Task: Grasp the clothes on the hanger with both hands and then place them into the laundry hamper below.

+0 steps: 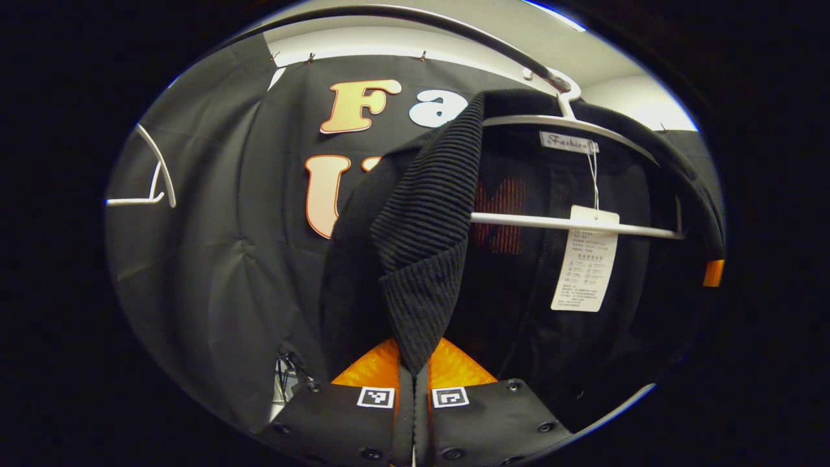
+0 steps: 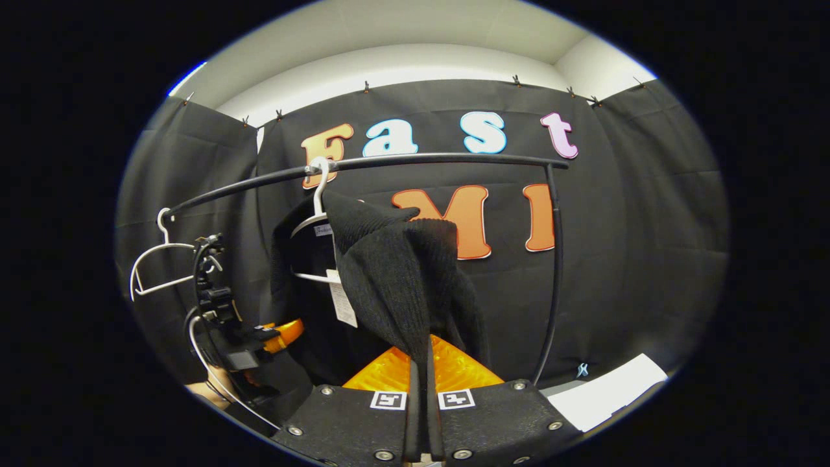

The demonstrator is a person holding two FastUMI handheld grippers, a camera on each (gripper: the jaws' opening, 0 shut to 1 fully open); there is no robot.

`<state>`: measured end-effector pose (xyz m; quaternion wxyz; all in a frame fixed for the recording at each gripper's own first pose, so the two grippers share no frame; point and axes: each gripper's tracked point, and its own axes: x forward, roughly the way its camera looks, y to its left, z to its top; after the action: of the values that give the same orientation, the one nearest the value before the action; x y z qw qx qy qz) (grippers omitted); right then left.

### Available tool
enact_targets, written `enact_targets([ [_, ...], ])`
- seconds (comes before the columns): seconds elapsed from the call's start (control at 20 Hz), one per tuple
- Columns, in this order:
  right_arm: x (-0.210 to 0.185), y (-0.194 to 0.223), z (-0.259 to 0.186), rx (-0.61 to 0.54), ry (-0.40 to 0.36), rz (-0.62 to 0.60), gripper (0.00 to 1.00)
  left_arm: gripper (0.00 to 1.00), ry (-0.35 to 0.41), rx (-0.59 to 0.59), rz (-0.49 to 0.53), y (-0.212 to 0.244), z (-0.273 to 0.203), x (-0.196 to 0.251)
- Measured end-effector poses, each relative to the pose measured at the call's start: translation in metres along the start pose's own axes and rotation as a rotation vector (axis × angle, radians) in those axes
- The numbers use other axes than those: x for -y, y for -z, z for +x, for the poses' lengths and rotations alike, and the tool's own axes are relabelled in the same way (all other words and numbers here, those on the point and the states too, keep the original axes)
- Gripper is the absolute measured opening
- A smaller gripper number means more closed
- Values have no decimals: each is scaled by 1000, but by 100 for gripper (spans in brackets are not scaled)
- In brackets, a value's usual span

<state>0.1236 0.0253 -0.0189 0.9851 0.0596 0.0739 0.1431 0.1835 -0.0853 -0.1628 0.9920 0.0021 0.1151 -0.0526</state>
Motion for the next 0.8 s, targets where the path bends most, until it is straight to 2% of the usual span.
enact_targets([
  [0.4,30,-42,-5,53,72,-55,0,6,-121,116,79,-73,-28,-86],
  [0.6,44,-69,-7,81,87,-95,2,6,-171,185,130,-110,-38,-110],
  [0.75,50,-81,-1,83,75,-113,1,9,-189,220,180,-128,-38,-112],
  [0.8,53,-82,2,76,72,-114,4,6,-188,224,181,-131,-38,-112],
])
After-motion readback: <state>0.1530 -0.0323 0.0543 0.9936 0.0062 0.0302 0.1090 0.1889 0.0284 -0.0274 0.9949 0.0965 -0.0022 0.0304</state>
